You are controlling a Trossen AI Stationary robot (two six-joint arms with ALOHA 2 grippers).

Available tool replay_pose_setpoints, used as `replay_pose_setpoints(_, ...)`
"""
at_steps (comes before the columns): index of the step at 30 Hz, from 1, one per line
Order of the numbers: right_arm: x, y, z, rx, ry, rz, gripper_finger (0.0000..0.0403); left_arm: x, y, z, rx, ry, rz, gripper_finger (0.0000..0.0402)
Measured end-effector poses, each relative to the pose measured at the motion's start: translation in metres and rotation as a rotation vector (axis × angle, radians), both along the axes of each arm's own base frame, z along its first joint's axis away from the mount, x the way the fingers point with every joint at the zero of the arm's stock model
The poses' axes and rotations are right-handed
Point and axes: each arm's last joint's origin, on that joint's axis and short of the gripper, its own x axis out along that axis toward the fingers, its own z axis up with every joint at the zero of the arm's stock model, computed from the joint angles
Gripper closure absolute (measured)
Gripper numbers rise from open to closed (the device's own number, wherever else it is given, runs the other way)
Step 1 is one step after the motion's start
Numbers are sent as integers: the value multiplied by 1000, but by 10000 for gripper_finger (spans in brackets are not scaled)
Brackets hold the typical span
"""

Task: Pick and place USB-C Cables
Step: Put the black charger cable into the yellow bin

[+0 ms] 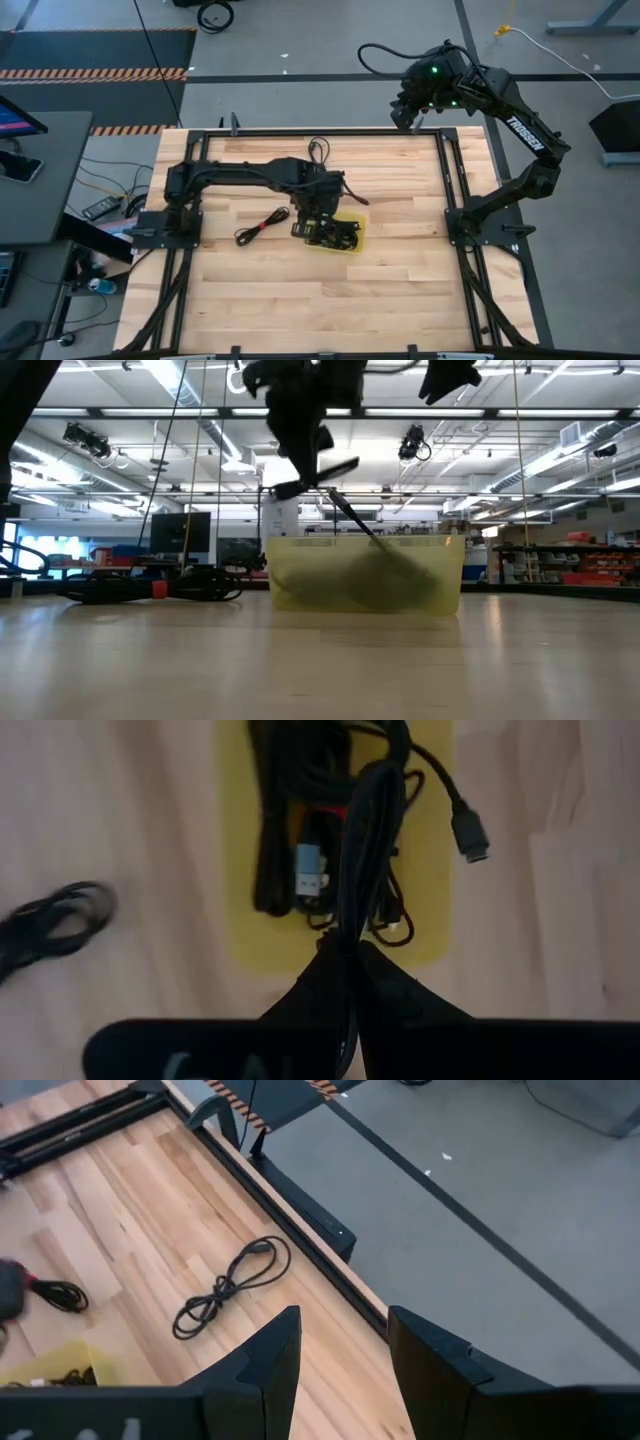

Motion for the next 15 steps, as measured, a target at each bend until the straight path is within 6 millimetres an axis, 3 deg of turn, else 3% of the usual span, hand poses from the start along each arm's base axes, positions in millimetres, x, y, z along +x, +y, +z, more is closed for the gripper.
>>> replay_pose_setpoints(6,0,0,0,24,-23,-30,245,3,-3,-30,-73,-26,-70,390)
replay_pose_setpoints(15,0,0,0,35,-32,-42,245,21,-15,-23,-150,-251,-177,390)
